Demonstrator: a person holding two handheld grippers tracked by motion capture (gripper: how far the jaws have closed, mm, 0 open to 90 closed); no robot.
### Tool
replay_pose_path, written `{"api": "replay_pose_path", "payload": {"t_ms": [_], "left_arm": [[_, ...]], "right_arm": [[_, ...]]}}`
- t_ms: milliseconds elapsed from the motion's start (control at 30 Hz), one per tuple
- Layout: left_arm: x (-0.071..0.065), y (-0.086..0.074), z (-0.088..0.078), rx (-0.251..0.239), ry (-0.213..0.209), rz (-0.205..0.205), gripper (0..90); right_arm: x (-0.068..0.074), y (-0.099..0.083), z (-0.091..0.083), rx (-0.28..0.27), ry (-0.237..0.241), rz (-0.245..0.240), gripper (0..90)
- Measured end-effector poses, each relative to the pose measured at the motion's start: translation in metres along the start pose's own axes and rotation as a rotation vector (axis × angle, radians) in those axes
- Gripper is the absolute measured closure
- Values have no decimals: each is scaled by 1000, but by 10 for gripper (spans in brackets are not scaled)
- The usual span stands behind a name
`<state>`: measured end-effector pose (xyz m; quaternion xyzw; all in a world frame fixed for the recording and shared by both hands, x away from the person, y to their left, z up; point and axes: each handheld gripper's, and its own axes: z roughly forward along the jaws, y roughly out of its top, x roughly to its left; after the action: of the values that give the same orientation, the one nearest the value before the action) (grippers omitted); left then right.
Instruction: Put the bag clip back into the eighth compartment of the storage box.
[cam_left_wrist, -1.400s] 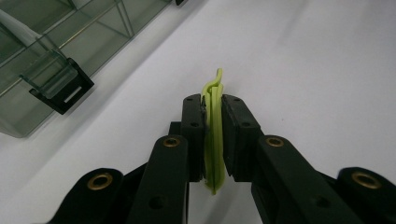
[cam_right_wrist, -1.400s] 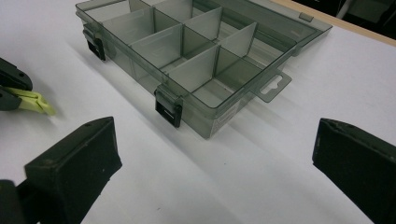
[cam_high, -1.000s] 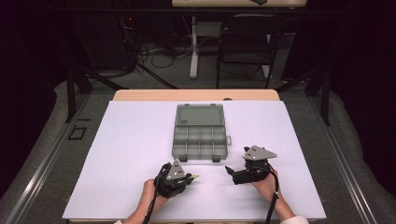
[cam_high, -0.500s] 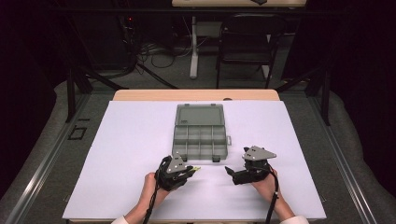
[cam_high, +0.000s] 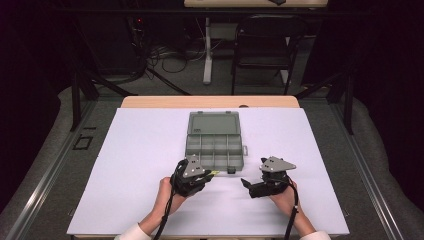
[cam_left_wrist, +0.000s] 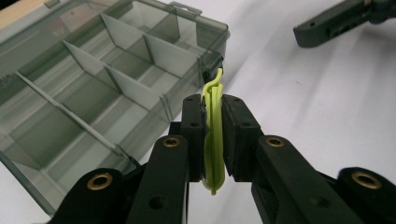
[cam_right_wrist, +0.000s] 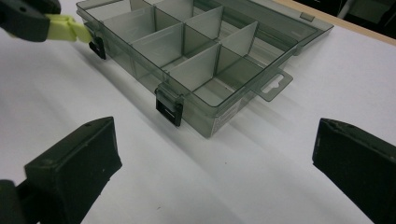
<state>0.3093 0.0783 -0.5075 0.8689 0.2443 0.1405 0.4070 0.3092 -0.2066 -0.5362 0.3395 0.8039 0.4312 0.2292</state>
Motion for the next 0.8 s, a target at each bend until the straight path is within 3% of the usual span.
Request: {"api": "replay_pose_path", "payload": {"t_ms": [500,800], "left_arm": [[7,28,5,-29,24,14,797],[12,41,12,-44,24,-5,797]], "right_arm": [[0,0,1,1,2,-1,0],[0,-1,1,1,3,0,0]]}}
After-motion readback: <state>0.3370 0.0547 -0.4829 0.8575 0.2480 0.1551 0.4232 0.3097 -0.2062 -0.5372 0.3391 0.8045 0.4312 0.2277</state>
